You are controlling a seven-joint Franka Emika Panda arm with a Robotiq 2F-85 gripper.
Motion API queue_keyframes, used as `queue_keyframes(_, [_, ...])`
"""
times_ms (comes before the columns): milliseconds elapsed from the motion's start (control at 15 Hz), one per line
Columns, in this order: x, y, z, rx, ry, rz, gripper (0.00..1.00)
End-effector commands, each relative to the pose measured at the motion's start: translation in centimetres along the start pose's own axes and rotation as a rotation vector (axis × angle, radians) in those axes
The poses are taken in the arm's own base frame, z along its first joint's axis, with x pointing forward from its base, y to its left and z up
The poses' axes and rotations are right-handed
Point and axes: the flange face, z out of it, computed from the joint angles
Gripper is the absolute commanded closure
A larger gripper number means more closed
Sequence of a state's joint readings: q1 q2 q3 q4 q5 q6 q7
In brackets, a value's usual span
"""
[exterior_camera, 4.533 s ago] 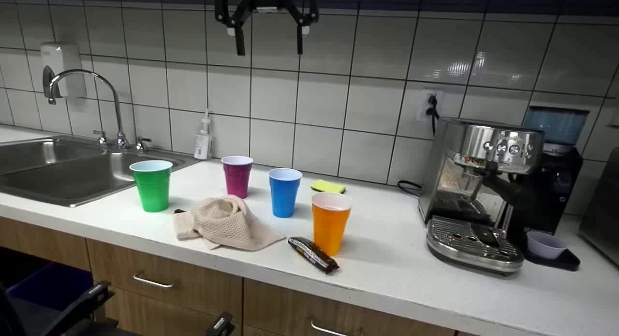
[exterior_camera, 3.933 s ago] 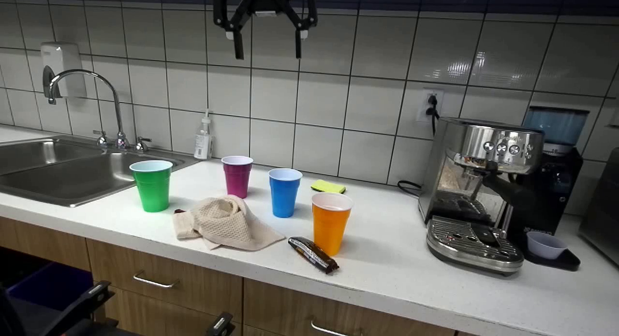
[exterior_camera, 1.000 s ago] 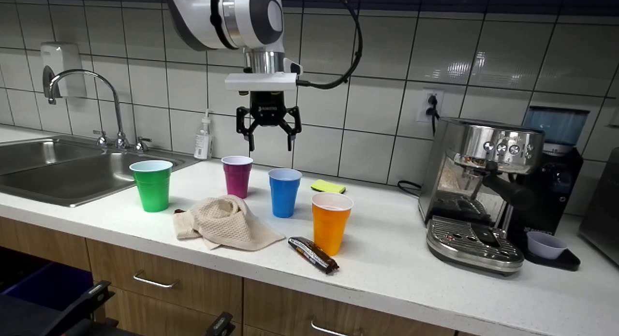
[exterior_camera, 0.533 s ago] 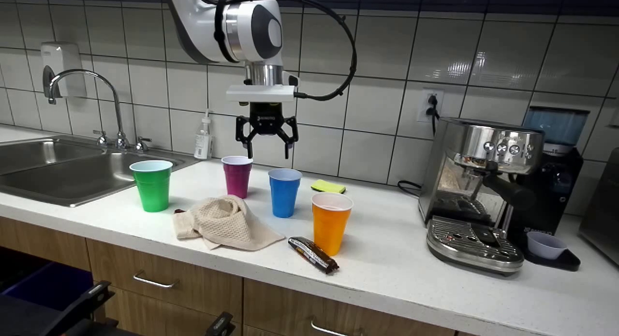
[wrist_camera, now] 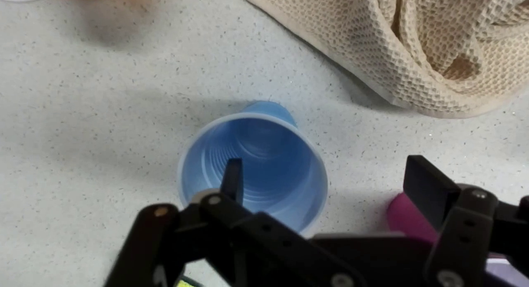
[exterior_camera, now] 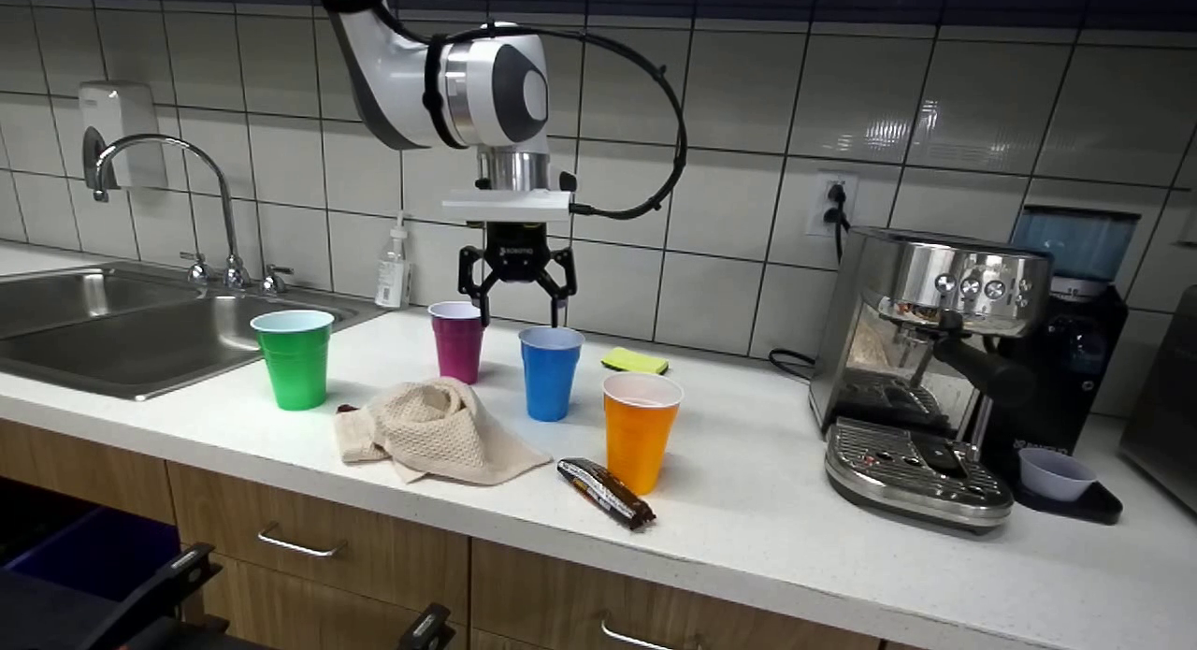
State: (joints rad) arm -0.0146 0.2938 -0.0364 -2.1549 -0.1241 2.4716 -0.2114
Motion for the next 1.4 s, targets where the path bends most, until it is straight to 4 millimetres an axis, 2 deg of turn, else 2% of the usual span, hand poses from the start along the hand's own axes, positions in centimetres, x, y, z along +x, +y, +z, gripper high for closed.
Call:
queue_keyframes(0, [1.1,0.1,0.8,-0.005,0.003,0.029,0.0])
queue_keyframes(533, [1.9,0.2,2.3,0.001,-0.004,0.067,0.0])
queue_keyframes(600, [2.0,0.2,2.3,0.0,0.001,0.068,0.25])
queue_keyframes(667, [2.1,0.2,2.4,0.0,0.002,0.068,0.26])
queue_keyframes(733, [2.1,0.2,2.4,0.0,0.004,0.07,0.32])
queue_keyframes(1200, [2.0,0.4,2.0,-0.006,0.014,0.071,0.89])
queue_keyframes(1333, [2.0,0.5,1.9,-0.007,0.016,0.07,1.0])
